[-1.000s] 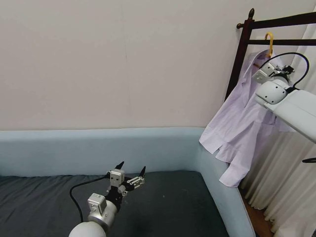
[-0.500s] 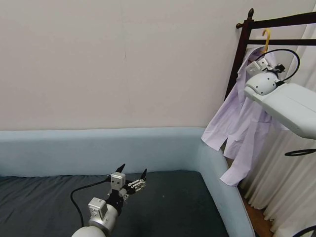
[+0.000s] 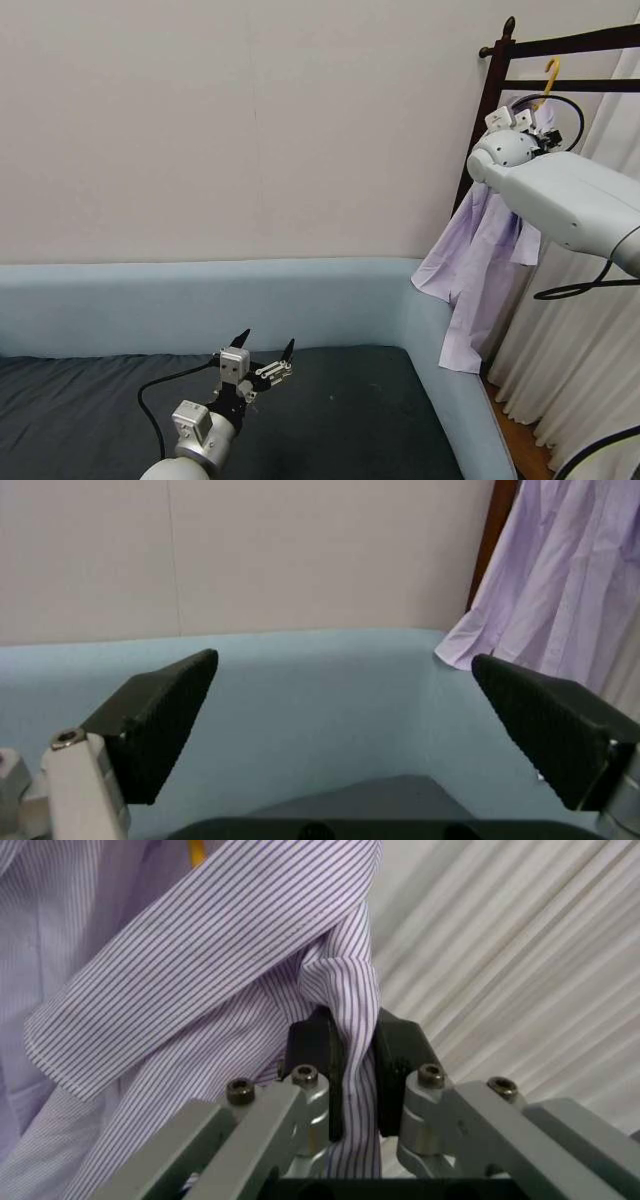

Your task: Pick up the clothes from the sofa and hang them on the clothes hanger.

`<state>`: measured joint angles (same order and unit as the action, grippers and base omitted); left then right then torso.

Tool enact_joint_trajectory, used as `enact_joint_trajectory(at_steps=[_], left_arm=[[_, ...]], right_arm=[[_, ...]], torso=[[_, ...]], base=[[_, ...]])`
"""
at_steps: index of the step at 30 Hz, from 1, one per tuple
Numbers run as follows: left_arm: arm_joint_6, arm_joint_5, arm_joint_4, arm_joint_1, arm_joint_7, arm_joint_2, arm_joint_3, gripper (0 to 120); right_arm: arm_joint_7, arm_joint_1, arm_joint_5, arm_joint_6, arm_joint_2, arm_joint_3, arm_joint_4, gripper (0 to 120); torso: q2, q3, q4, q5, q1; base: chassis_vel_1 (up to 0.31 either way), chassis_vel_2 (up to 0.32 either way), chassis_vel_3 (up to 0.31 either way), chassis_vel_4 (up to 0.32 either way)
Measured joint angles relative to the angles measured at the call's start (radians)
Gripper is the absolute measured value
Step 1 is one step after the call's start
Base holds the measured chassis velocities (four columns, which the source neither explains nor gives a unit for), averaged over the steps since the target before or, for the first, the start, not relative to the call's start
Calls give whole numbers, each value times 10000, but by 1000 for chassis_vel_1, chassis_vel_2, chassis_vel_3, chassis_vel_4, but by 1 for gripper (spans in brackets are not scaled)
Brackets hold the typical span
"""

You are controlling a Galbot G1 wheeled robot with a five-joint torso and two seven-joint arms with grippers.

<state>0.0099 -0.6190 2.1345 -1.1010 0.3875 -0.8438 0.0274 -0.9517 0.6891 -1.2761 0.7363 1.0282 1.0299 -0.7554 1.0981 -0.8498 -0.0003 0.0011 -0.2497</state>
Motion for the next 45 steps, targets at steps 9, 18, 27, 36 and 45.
enact_joint_trajectory(at_steps=[9,18,27,36,45], left_arm=[[-26,0,77,-95,-23,-34,1,100],[-53,10,125,-307,-44,-38,72,100],[-68,56,155,-472,-61,-38,97,100],[-76,119,122,-565,-62,-43,130,100],[-259,210,154,-1149,-171,-218,429,100]], right_arm=[[-18,110,-425,-4,166,398,290,8],[82,92,-325,-10,362,191,488,26],[362,2,549,-9,349,-306,257,52],[501,-418,668,-33,-1194,-1323,-2871,85],[1654,-2736,1406,-1312,-3754,-3665,-7737,100]], torso=[[0,0,0,-1,0],[0,0,-1,-1,0],[0,0,0,-1,0],[0,0,-3,0,0],[1,2,-3,-1,1]], base=[[0,0,0,0],[0,0,0,0],[0,0,0,0],[0,0,0,0],[0,0,0,0]])
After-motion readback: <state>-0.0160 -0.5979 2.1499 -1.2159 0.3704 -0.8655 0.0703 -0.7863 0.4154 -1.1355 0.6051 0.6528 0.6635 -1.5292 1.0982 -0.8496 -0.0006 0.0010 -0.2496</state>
